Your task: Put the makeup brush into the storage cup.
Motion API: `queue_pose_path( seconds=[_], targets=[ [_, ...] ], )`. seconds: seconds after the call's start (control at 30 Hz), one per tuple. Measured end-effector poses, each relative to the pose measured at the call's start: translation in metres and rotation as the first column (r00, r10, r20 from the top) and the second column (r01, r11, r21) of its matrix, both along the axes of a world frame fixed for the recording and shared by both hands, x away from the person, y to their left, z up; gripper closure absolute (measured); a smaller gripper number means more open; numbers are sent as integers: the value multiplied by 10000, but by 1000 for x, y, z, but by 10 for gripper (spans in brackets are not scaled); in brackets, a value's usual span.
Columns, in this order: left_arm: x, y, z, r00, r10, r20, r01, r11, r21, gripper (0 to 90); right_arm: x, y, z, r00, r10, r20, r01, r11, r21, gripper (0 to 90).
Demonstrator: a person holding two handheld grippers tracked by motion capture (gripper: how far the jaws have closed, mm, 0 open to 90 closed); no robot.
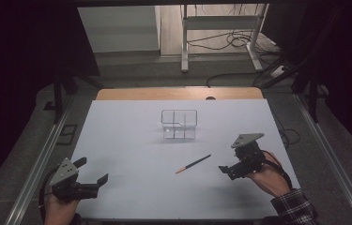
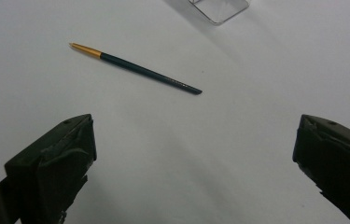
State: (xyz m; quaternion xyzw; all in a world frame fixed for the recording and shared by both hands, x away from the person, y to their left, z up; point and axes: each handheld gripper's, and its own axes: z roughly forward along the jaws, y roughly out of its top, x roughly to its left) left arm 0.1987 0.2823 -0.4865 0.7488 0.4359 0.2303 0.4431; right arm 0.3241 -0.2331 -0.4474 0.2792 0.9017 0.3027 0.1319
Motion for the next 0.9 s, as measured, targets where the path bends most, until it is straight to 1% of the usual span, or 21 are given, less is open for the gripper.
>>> queue_pose_path(
  seconds=[0.2, 0.3, 0.57, 0.8, 0.83, 0.9],
  targets=[
    [0, 0, 0, 10000, 0, -12, 0, 10000, 6, 5, 5, 5, -1, 9999, 119, -114, -121, 9997, -214, 0],
    [0, 0, 0, 10000, -4, -13, 4, 10000, 19, 5, 7, 7, -2, 9998, 175, -73, -177, 9993, -332, 0],
    [0, 0, 0, 10000, -1, -49, 2, 10000, 38, 5, 12, 18, -3, 9995, 269, -184, -279, 9980, -559, 0],
    [1, 0, -1, 10000, 14, -80, -14, 10000, 15, 4, 17, 26, -5, 9990, 175, -422, -201, 9978, -632, 0],
    [1, 0, -1, 9999, 23, -107, -22, 10000, 29, 4, 19, 28, -5, 9983, 186, -546, -222, 9976, -651, 0],
    [1, 0, -1, 9999, 18, -115, -18, 10000, 35, 4, 20, 31, -6, 9979, 198, -617, -240, 9974, -673, 0]
  ],
)
